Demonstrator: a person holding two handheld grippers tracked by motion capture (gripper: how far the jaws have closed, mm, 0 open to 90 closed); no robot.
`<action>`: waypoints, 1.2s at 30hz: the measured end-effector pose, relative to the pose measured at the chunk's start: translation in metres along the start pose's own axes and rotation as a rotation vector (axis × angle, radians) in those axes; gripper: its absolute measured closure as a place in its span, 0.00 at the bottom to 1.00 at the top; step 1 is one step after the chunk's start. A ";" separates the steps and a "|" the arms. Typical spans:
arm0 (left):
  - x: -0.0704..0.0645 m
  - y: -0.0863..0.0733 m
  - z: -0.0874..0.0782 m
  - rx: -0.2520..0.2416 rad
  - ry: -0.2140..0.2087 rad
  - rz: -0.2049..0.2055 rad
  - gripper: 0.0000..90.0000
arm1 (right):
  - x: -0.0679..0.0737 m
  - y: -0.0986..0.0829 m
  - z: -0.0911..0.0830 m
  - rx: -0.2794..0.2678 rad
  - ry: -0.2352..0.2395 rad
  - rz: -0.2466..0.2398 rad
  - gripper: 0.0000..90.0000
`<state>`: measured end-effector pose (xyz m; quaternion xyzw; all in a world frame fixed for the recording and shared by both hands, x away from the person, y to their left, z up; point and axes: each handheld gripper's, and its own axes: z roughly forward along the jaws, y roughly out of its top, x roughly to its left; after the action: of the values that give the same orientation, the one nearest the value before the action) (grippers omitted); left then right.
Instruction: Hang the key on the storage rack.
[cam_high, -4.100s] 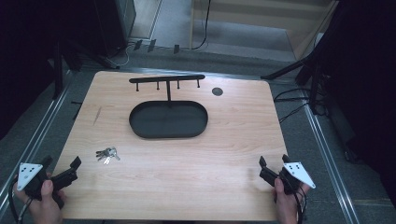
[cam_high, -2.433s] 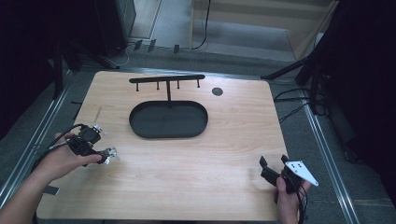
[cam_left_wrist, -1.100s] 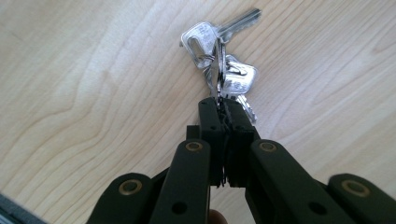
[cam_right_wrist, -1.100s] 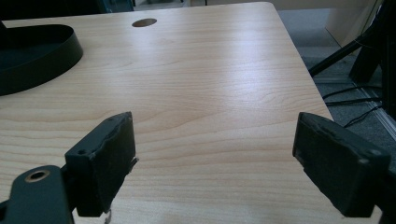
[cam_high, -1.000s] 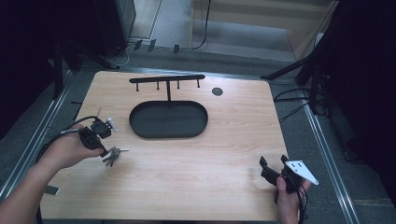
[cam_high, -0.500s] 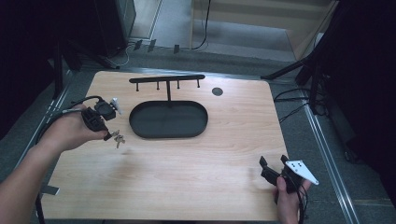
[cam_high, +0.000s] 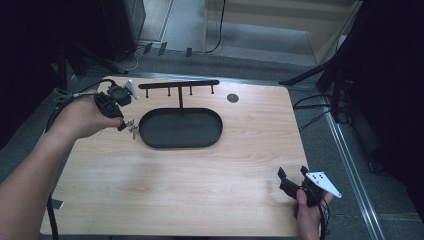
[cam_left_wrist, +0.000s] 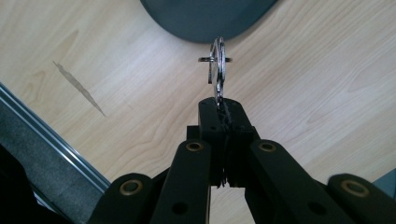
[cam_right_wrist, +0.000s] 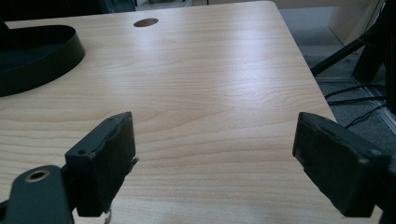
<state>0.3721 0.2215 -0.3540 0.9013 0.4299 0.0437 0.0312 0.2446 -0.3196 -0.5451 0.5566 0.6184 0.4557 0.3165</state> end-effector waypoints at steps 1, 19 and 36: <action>0.001 0.006 -0.005 -0.009 0.003 -0.008 0.99 | 0.000 0.000 0.000 0.000 0.000 0.000 0.14; 0.006 0.045 -0.032 -0.029 0.061 -0.023 0.99 | -0.001 0.000 0.000 -0.002 0.003 0.011 0.14; 0.008 0.060 -0.028 -0.041 0.058 -0.057 0.99 | -0.001 0.000 -0.001 -0.006 0.005 0.014 0.14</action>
<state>0.4209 0.1904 -0.3202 0.8861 0.4553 0.0776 0.0385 0.2443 -0.3212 -0.5452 0.5588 0.6139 0.4612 0.3132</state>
